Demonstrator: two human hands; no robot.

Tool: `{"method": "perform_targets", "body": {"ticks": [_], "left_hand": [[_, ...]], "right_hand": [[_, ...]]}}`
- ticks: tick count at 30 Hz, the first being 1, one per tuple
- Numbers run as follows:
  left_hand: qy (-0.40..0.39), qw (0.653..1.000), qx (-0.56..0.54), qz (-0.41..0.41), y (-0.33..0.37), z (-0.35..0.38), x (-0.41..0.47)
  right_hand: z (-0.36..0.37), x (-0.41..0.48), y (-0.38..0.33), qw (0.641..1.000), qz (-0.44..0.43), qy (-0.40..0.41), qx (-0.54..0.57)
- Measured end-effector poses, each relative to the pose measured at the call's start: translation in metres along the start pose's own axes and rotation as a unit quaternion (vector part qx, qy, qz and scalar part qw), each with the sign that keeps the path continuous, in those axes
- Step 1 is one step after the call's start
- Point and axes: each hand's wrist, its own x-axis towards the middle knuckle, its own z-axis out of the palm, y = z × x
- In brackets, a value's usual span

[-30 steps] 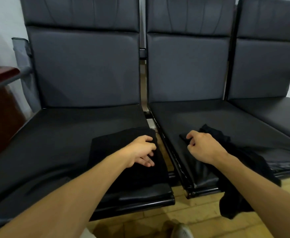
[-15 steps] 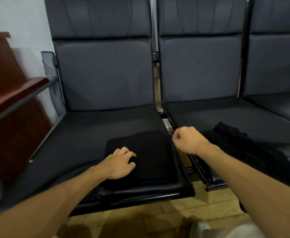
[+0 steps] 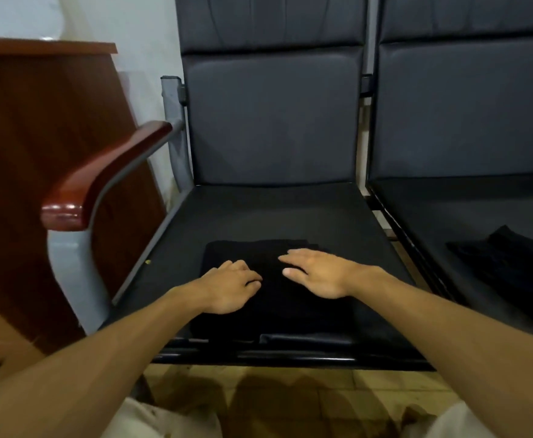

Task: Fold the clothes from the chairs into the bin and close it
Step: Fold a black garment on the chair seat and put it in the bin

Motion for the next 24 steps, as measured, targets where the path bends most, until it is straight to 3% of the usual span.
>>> {"method": "perform_targets", "body": {"ticks": [6,11,14,17,19,21,24], "left_hand": [[0.030,0.992,-0.124,-0.021,-0.020,-0.008,0.001],[0.021,0.979,-0.196,-0.047,-0.029,-0.011,0.004],[0.086,0.970,-0.215,-0.073,-0.029,-0.011,0.010],[0.168,0.965,-0.152,-0.128,-0.032,-0.014,0.011],[0.163,0.963,-0.072,-0.201,-0.033,-0.015,0.006],[0.112,0.956,0.004,-0.271,-0.035,-0.015,0.001],[0.028,0.954,0.027,-0.297,-0.035,-0.013,-0.003]], "right_hand": [[0.004,-0.002,0.017,0.988,0.056,-0.121,-0.079],[0.007,-0.017,0.031,0.982,0.106,-0.107,-0.111],[0.009,-0.020,0.024,0.980,0.113,-0.070,-0.149],[0.004,-0.020,0.015,0.965,0.129,0.076,-0.213],[-0.001,-0.019,0.012,0.950,0.170,0.144,-0.221],[-0.005,-0.017,0.011,0.944,0.211,0.138,-0.213],[-0.003,-0.012,0.010,0.949,0.259,0.061,-0.170]]}}
